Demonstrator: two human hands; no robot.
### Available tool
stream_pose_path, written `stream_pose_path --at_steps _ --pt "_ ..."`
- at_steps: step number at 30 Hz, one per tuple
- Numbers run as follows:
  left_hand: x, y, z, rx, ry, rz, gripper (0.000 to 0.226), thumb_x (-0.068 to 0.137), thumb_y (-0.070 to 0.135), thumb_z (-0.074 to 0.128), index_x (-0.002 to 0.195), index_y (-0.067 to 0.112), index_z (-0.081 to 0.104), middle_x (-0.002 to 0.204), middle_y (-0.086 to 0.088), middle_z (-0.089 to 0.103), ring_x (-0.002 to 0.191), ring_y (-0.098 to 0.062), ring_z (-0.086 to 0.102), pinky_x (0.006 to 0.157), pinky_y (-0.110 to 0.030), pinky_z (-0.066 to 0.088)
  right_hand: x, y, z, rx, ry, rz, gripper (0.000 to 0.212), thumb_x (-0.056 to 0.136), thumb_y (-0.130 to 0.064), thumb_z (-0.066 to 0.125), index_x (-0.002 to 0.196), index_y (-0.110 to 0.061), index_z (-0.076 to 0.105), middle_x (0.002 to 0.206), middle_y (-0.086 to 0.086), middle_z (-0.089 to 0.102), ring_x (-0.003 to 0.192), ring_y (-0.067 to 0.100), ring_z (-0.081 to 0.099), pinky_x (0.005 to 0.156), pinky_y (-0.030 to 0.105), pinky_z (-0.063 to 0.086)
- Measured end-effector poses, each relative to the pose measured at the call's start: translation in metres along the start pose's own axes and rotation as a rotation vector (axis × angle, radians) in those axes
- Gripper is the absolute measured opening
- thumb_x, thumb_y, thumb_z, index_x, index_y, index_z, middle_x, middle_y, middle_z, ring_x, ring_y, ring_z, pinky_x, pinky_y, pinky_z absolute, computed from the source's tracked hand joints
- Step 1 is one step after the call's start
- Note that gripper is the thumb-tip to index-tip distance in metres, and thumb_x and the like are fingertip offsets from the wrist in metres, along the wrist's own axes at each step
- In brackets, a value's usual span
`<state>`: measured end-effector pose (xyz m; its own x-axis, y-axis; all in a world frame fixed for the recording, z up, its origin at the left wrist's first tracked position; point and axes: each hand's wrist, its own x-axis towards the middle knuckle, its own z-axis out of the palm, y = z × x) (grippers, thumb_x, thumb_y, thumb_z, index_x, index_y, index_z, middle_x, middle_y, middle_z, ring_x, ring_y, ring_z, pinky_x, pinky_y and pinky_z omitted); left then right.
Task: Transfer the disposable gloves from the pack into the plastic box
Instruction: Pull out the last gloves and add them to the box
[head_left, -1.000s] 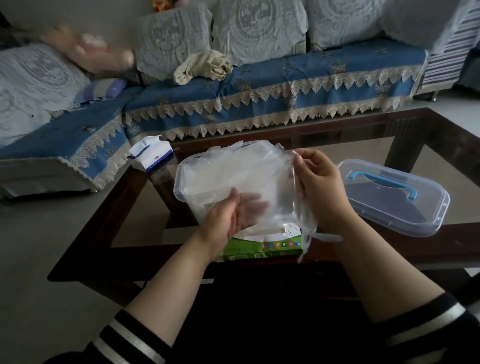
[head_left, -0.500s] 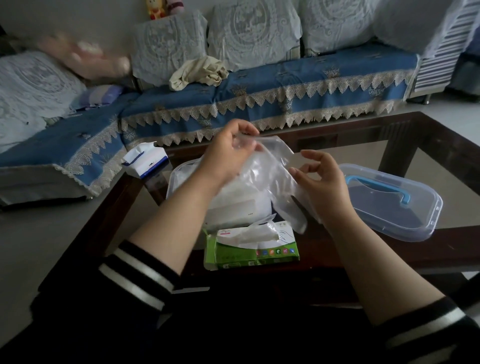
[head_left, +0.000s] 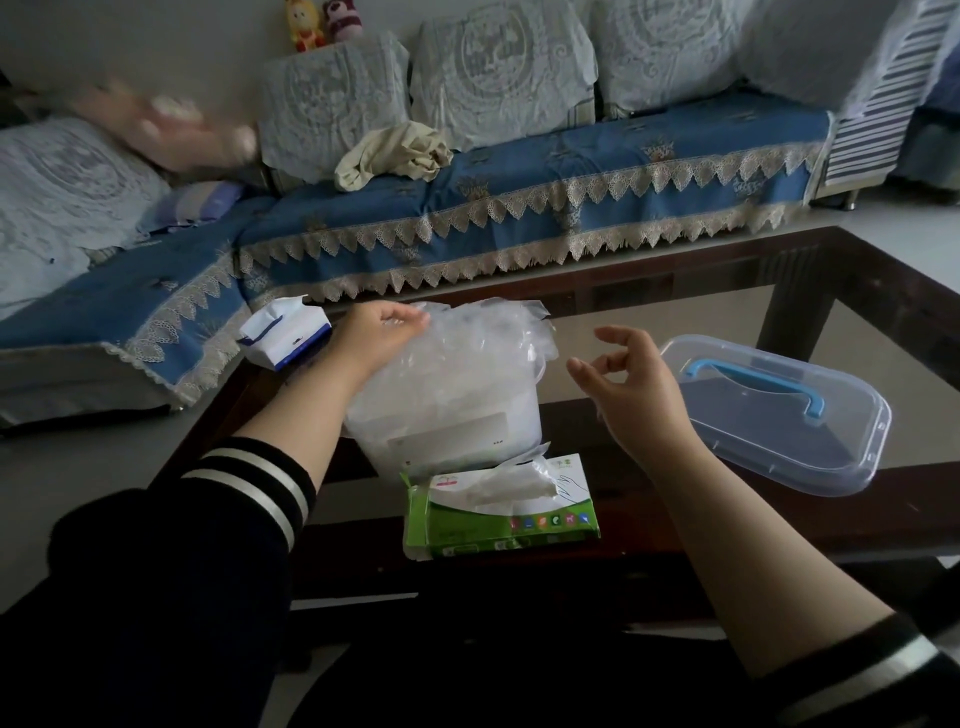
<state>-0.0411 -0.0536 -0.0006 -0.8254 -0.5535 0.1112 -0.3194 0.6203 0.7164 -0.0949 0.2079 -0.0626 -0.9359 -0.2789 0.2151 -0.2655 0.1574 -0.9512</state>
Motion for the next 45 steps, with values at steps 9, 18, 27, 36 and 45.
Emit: stream_pose_path --at_steps 9,18,27,36,45 --pt "-0.004 -0.020 -0.012 0.610 -0.102 0.096 0.062 0.079 0.060 0.067 0.130 0.028 0.054 0.150 0.001 0.028 0.135 -0.026 0.033 0.106 -0.047 0.036 -0.004 -0.003 0.006 -0.061 -0.088 -0.002 0.053 0.085 -0.035 0.067 0.130 -0.020 0.045 0.091 -0.004 0.060 0.075 0.007 0.058 0.069 0.024 0.048" --pt "-0.034 -0.019 -0.019 0.650 0.384 0.541 0.021 0.093 0.029 0.057 0.101 0.014 0.070 0.106 -0.007 0.061 0.100 -0.031 0.049 0.083 -0.043 0.044 -0.018 -0.007 0.022 -0.285 -0.644 0.001 0.076 0.064 -0.065 0.067 0.127 -0.027 0.048 0.114 -0.009 0.053 0.103 0.009 0.054 0.091 0.027 0.049" --pt "-0.132 -0.010 0.043 0.396 -0.145 0.589 0.034 0.093 0.044 0.058 0.113 0.018 0.065 0.102 0.001 0.069 0.093 -0.018 0.065 0.077 -0.033 0.053 -0.027 0.000 0.045 -0.587 -0.653 -0.092 0.025 0.085 -0.031 0.068 0.108 -0.020 0.069 0.102 -0.003 0.063 0.094 0.015 0.058 0.081 0.029 0.046" --pt "-0.121 -0.050 0.088 0.280 -0.334 0.150 0.074 0.070 0.043 0.081 0.135 0.033 0.046 0.131 0.005 0.056 0.124 -0.017 0.049 0.099 -0.035 0.044 -0.029 -0.005 0.046 -0.472 -0.605 -0.035 0.018 0.087 -0.028 0.064 0.094 -0.014 0.072 0.086 -0.001 0.065 0.083 0.014 0.058 0.064 0.020 0.042" --pt "-0.122 -0.046 0.086 0.254 -0.369 0.124 0.069 0.074 0.037 0.082 0.128 0.018 0.041 0.129 0.006 0.056 0.119 -0.015 0.052 0.095 -0.027 0.042 -0.028 -0.033 0.021 0.262 -0.226 0.040 0.015 0.096 -0.017 0.054 0.095 -0.006 0.064 0.078 0.006 0.068 0.053 -0.003 0.059 0.056 0.010 0.047"
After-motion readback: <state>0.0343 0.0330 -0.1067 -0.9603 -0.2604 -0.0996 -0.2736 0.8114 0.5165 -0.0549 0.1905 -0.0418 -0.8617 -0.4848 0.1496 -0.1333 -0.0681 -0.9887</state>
